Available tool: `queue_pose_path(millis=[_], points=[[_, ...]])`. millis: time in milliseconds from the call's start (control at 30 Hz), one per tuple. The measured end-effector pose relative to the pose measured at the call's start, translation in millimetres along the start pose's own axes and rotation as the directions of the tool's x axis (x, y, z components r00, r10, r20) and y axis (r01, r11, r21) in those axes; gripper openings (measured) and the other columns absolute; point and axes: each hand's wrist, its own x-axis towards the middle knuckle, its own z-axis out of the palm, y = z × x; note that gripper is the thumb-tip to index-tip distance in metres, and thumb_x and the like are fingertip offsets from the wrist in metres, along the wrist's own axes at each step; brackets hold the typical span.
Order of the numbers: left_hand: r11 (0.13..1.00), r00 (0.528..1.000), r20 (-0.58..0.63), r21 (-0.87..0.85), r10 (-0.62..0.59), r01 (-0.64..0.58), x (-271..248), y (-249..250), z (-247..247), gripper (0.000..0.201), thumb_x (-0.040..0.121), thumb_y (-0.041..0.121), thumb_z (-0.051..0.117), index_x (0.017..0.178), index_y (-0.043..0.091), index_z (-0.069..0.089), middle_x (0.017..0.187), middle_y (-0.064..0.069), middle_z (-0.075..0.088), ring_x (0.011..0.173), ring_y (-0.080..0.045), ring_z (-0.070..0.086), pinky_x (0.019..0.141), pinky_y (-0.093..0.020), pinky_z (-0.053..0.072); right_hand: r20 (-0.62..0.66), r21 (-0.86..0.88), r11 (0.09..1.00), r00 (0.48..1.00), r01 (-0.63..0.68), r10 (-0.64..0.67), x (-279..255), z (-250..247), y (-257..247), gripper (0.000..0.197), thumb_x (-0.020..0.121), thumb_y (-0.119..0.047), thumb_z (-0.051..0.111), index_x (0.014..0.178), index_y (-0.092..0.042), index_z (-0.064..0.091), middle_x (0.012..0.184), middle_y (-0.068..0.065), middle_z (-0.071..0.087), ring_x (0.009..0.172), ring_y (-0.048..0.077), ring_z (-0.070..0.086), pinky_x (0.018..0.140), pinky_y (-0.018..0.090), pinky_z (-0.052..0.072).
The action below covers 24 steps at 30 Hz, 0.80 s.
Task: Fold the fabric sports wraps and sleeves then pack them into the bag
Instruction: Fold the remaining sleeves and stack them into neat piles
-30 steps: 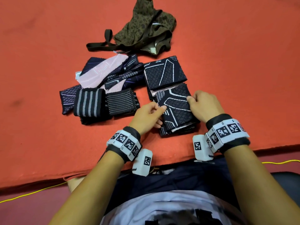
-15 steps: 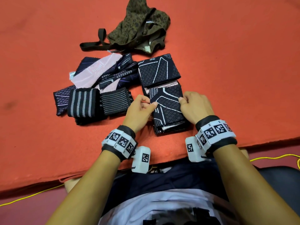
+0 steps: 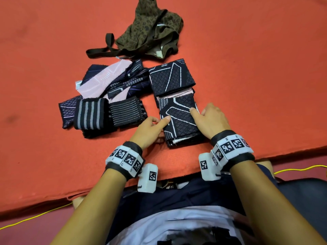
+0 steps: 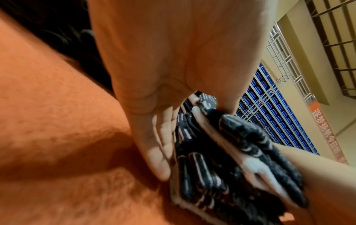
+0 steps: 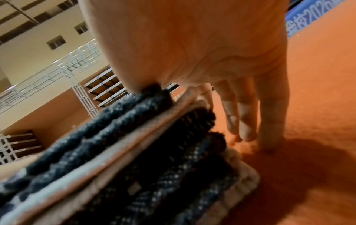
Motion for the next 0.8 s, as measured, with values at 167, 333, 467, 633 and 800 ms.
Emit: queue_pose_path(millis=[167, 333, 467, 633, 800], points=[[0.997, 0.997, 0.07, 0.066, 0.024, -0.029, 0, -3, 3, 0.062, 0.08, 0.067, 0.065, 0.119, 0.019, 0.058, 0.103, 0.002, 0.075, 0.086, -0.016, 0.074, 0.08, -0.042, 0.062, 0.137, -0.064, 0.995, 0.987, -0.079, 0.087, -2, 1, 4, 0.089, 0.072, -0.091, 0.03, 0.098, -0.012, 0.061, 0.098, 0.013, 0.067, 0.091, 0.035, 0.062, 0.086, 0.043, 0.051], [0.995, 0.997, 0.068, 0.095, 0.021, -0.027, 8, -3, 5, 0.085, 0.062, 0.078, 0.065, 0.125, 0.022, 0.054, 0.114, 0.005, 0.072, 0.097, -0.015, 0.073, 0.093, -0.043, 0.056, 0.183, 0.011, 0.998, 0.982, -0.057, 0.054, -2, 5, 3, 0.072, 0.085, -0.079, 0.043, 0.096, -0.013, 0.068, 0.093, 0.01, 0.065, 0.086, 0.032, 0.061, 0.076, 0.037, 0.048], [0.997, 0.999, 0.033, 0.067, 0.042, -0.045, 14, -1, 8, 0.08, 0.062, 0.073, 0.066, 0.123, 0.022, 0.057, 0.113, 0.005, 0.072, 0.098, -0.014, 0.072, 0.095, -0.041, 0.056, 0.153, 0.115, 0.992, 0.987, -0.061, 0.043, 2, 8, 6, 0.063, 0.086, -0.074, 0.05, 0.091, -0.013, 0.066, 0.091, 0.007, 0.067, 0.084, 0.03, 0.063, 0.074, 0.036, 0.049], [0.996, 0.996, 0.006, -0.031, 0.087, -0.087, 31, -4, 6, 0.08, 0.064, 0.063, 0.08, 0.127, 0.03, 0.044, 0.121, 0.004, 0.07, 0.106, -0.02, 0.071, 0.098, -0.048, 0.053, 0.135, 0.174, 0.982, 0.99, -0.075, 0.052, 12, 14, 6, 0.058, 0.081, -0.075, 0.053, 0.086, -0.017, 0.063, 0.088, 0.003, 0.067, 0.081, 0.028, 0.064, 0.075, 0.037, 0.052], [0.985, 0.989, 0.068, -0.115, 0.133, -0.125, 38, -1, 4, 0.069, 0.072, 0.046, 0.079, 0.13, 0.024, 0.048, 0.121, -0.001, 0.071, 0.107, -0.024, 0.07, 0.1, -0.048, 0.052, 0.096, 0.224, 0.973, 0.995, -0.046, 0.025, 21, 22, 6, 0.061, 0.078, -0.076, 0.054, 0.089, -0.017, 0.067, 0.086, 0.002, 0.07, 0.079, 0.026, 0.066, 0.077, 0.04, 0.056]])
